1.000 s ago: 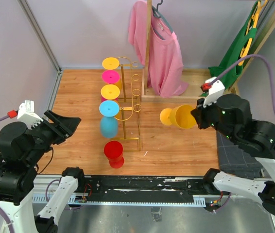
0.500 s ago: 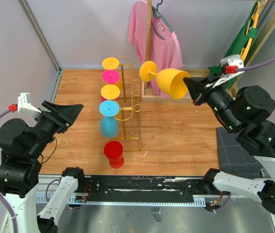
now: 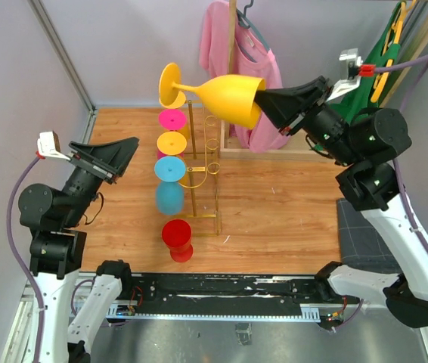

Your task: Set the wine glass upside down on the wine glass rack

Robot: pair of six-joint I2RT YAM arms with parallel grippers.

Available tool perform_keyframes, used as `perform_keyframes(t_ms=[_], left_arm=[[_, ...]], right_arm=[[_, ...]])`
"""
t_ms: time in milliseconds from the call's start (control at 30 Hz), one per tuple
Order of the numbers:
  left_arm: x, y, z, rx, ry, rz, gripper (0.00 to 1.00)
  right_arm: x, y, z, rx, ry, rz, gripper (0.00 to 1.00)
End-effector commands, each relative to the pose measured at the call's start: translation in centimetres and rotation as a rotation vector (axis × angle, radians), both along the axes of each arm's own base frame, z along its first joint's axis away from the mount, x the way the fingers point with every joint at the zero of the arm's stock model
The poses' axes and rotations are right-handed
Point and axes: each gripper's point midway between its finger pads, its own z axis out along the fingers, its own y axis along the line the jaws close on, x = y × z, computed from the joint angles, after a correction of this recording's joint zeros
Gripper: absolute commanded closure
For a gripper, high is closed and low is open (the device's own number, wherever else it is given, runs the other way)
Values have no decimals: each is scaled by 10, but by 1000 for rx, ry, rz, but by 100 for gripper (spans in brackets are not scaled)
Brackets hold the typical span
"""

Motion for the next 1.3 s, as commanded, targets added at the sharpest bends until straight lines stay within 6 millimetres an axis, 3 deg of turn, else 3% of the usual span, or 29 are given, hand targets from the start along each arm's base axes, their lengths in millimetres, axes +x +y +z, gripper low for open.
perform_keyframes(t_ms=[0,233,633,1000,1267], left_arm=[[-24,-2,40,-132,-180,-63,42],[-25,-11,52,-246,-246,-188,42],[-33,-23,78,-452,-336,-493,41],[-62,-20,99,-527,-372,-599,40],[-70,-17,97,-559,-363,-612,46]], right_arm=[[-18,-10,40,212,-13,259,99],[-1,-3,26,354,115,561,99],[-14,6,5,402,113,866,99],[-11,59,-15,397,168,1032,99],[-2,88,-22,412,209,1087,99]])
